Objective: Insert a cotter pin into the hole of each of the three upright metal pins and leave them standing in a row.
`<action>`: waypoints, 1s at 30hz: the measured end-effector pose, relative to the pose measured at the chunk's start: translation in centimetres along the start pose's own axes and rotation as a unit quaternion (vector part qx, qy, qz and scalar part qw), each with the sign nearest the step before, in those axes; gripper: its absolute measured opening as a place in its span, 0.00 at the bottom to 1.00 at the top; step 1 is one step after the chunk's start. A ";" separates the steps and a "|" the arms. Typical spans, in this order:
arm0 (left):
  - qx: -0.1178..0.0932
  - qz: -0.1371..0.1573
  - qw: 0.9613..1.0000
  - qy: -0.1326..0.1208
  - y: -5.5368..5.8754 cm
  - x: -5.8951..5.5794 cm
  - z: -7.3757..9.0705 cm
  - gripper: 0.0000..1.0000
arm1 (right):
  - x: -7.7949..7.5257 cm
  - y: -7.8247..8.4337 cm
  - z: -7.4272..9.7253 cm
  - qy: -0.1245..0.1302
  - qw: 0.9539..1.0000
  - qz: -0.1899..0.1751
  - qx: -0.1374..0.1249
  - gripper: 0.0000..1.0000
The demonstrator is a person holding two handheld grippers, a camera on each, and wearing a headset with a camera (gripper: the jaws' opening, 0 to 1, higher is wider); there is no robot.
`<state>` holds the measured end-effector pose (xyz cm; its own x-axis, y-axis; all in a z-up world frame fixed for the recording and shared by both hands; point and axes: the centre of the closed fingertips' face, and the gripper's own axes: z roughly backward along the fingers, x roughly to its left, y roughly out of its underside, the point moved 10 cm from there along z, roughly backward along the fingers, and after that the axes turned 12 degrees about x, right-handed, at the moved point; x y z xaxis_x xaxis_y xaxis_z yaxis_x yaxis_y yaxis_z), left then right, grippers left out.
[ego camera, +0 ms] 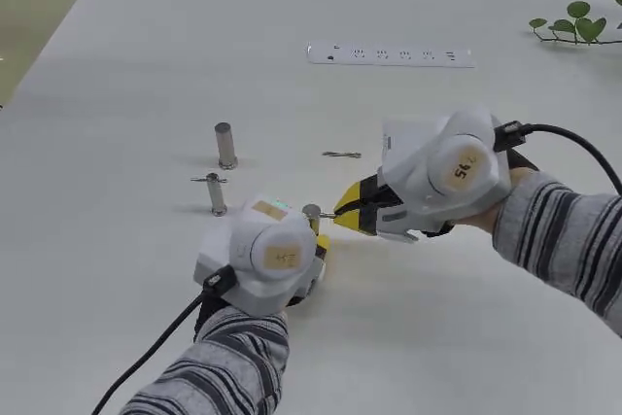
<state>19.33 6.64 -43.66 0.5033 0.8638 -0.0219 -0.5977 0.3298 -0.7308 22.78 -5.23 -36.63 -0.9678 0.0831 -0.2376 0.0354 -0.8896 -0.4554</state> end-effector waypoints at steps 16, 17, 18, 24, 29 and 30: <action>0.002 0.009 1.000 -0.005 0.0 -0.1 0.0 0.10 | -0.1 -0.8 -0.4 0.003 1.000 0.016 0.003 0.00; 0.002 0.009 1.000 -0.005 0.0 -0.1 0.0 0.10 | -0.1 -0.8 -0.4 0.005 1.000 0.020 0.003 0.00; 0.002 0.010 1.000 -0.006 0.0 -0.1 0.0 0.10 | 0.0 -0.8 -0.4 0.006 1.000 0.022 0.003 0.00; 0.002 0.016 1.000 -0.005 0.0 -0.2 0.1 0.10 | 0.1 -1.0 -0.5 0.007 1.000 0.018 -0.003 0.00; 0.007 0.023 1.000 0.000 0.0 0.0 0.1 0.11 | 0.1 -1.0 -0.9 0.005 1.000 0.017 -0.001 0.00; 0.008 0.024 1.000 0.001 0.0 0.0 0.1 0.11 | 0.1 -1.0 -0.9 0.005 1.000 0.017 -0.001 0.00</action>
<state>19.24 6.70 -43.59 0.4756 0.8777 -0.0586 -0.6306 0.2937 -0.7184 22.83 -3.95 -36.96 -0.9636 0.0575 -0.2612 0.0684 -0.8911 -0.4485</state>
